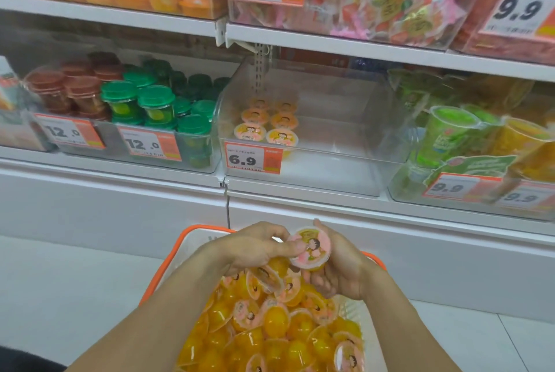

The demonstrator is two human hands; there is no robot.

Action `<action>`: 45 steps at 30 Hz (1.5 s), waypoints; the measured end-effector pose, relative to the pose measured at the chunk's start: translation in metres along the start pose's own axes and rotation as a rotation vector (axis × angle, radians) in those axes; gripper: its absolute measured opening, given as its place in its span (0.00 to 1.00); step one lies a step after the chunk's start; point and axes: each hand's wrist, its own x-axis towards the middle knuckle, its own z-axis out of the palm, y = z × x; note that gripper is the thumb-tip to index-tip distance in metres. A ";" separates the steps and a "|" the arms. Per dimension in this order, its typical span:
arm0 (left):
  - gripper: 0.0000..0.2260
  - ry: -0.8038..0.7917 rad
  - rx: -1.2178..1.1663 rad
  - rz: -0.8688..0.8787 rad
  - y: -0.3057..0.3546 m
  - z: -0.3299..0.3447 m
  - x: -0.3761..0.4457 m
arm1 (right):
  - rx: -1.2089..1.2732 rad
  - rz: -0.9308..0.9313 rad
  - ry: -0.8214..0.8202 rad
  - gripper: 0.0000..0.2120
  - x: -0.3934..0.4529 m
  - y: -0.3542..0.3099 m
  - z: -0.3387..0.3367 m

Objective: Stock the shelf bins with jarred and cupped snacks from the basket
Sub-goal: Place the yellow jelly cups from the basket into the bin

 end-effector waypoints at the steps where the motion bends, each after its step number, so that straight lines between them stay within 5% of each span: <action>1: 0.15 0.010 -0.049 -0.002 0.001 0.002 0.000 | -0.002 -0.017 0.010 0.47 -0.002 -0.003 -0.003; 7: 0.15 0.237 -0.254 0.001 0.006 0.013 0.006 | -0.027 -0.086 0.104 0.49 -0.026 -0.026 -0.010; 11: 0.16 0.346 -0.208 0.091 0.012 0.021 0.010 | 0.002 -0.276 0.316 0.29 -0.034 -0.034 -0.003; 15: 0.16 0.240 -0.221 0.195 0.031 0.029 0.004 | 0.167 -0.446 0.512 0.19 -0.043 -0.044 -0.004; 22: 0.11 0.229 -0.216 0.318 0.087 0.024 -0.015 | 0.324 -0.740 0.514 0.14 -0.084 -0.077 0.018; 28: 0.10 0.195 -0.331 0.125 0.124 -0.018 -0.044 | 0.424 -0.876 0.551 0.12 -0.094 -0.129 0.022; 32: 0.13 0.121 -0.588 -0.004 0.111 -0.039 -0.054 | 0.437 -0.802 0.551 0.15 -0.068 -0.173 0.000; 37: 0.05 -0.013 -0.714 0.037 0.101 -0.041 -0.055 | 0.489 -0.502 0.544 0.10 -0.005 -0.222 -0.034; 45: 0.20 0.049 -0.937 0.194 0.096 -0.046 -0.034 | 0.610 -0.366 0.599 0.09 0.076 -0.250 -0.062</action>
